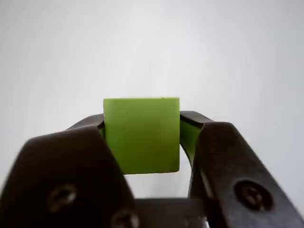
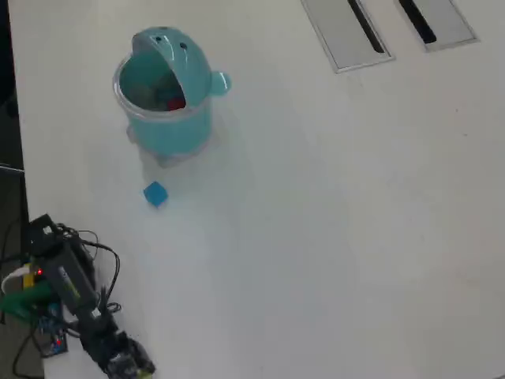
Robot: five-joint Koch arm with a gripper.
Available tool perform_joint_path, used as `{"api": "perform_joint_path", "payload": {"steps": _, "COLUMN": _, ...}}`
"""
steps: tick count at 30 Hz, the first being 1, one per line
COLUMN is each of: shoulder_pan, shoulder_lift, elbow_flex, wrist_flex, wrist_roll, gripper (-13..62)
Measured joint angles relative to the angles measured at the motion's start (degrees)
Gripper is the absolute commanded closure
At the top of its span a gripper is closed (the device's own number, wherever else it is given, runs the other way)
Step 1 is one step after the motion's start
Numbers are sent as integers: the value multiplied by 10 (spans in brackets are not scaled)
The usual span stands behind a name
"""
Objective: Grasp RGB lego blocks and put them in the bin one by one.
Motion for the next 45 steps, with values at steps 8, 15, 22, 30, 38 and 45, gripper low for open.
{"api": "perform_joint_path", "payload": {"steps": 8, "shoulder_pan": -98, "shoulder_lift": 74, "elbow_flex": 40, "wrist_flex": -69, "wrist_roll": 11, "gripper": 314}}
{"api": "perform_joint_path", "payload": {"steps": 15, "shoulder_pan": -168, "shoulder_lift": 142, "elbow_flex": 123, "wrist_flex": -163, "wrist_roll": 14, "gripper": 314}}
{"api": "perform_joint_path", "payload": {"steps": 22, "shoulder_pan": -237, "shoulder_lift": 212, "elbow_flex": 173, "wrist_flex": -211, "wrist_roll": 14, "gripper": 314}}
{"api": "perform_joint_path", "payload": {"steps": 30, "shoulder_pan": -320, "shoulder_lift": 286, "elbow_flex": 205, "wrist_flex": -219, "wrist_roll": 30, "gripper": 315}}
{"api": "perform_joint_path", "payload": {"steps": 38, "shoulder_pan": -410, "shoulder_lift": 364, "elbow_flex": 238, "wrist_flex": -221, "wrist_roll": 44, "gripper": 370}}
{"api": "perform_joint_path", "payload": {"steps": 45, "shoulder_pan": -486, "shoulder_lift": 364, "elbow_flex": 240, "wrist_flex": -258, "wrist_roll": 45, "gripper": 369}}
